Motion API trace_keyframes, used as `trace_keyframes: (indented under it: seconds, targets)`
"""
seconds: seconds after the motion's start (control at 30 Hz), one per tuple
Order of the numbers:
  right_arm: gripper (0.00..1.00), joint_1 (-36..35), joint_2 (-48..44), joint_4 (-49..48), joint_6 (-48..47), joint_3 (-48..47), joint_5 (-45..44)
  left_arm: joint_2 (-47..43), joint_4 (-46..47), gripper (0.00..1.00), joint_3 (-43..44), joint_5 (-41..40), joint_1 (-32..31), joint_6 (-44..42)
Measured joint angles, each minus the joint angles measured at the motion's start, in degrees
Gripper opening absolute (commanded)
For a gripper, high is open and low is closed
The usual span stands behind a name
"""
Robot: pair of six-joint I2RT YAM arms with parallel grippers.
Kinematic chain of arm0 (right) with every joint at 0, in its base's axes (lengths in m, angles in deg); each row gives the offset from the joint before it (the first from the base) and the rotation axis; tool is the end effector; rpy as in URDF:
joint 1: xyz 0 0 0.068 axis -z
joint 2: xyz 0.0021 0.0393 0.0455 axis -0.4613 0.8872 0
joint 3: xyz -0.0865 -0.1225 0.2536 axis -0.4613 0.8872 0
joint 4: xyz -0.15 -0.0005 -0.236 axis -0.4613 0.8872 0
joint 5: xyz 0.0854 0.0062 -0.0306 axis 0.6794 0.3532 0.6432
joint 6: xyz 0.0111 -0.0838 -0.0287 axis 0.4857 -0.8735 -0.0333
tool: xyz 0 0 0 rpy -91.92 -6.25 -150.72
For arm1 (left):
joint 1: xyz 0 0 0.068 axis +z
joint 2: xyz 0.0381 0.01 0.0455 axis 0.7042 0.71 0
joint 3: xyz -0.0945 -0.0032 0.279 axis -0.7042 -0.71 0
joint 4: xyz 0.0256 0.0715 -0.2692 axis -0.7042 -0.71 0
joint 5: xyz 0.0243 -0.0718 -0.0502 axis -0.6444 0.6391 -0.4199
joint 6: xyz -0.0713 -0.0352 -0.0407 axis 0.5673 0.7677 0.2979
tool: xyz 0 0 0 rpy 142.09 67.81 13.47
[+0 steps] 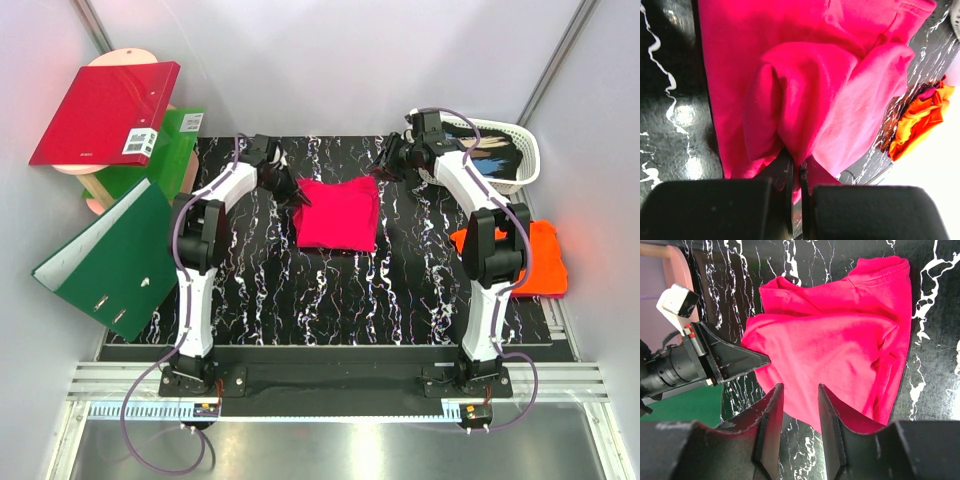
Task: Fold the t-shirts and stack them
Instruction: Smooth out wrinkles on the folded tshirt
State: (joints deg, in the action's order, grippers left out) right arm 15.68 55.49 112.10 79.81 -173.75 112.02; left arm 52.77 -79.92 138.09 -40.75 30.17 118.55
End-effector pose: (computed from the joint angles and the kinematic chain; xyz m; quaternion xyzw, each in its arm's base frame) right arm 0.5122 0.1406 0.2600 0.0875 0.8985 0.3278 0.2786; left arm 0.5130 -0.1748 0.1564 -0.1436 0.9237 -0.3387 0.1071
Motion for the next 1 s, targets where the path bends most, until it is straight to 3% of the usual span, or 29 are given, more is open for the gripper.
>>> trace_keyframes:
  seconds: [0.03, 0.07, 0.1, 0.17, 0.23, 0.57, 0.77, 1.0]
  targets:
    - [0.43, 0.0, 0.1, 0.0, 0.0, 0.0, 0.2, 0.0, 0.2, 0.0, 0.0, 0.2, 0.1, 0.0]
    - [0.45, 0.0, 0.3, 0.0, 0.0, 0.0, 0.2, 0.1, 0.3, 0.31, 0.0, 0.3, 0.3, 0.1]
    - [0.47, 0.0, 0.4, 0.0, 0.1, 0.0, 0.2, 0.3, 0.6, 0.55, 0.0, 0.6, 0.5, 0.3]
    - [0.71, 0.0, 0.4, 0.0, 0.3, 0.3, 0.3, 1.0, 1.3, 0.99, 0.0, 1.0, 1.0, 0.4]
    - [0.99, 0.0, 0.4, 0.1, 0.6, 0.6, 0.5, 1.9, 1.8, 0.99, -0.1, 1.4, 1.5, 1.0]
    - [1.0, 0.6, -0.4, 0.7, -1.6, 6.2, 1.8, -3.4, 3.9, 0.99, -8.3, 1.9, 2.9, -0.9]
    - [1.0, 4.9, -5.2, 3.5, -1.8, 12.3, 1.9, -17.2, 3.5, 0.99, -13.7, 0.4, 4.8, -3.3]
    - [1.0, 11.6, -10.3, 4.1, -2.1, 22.0, 5.8, -26.9, 6.8, 0.99, -14.2, 7.6, 2.5, -4.0]
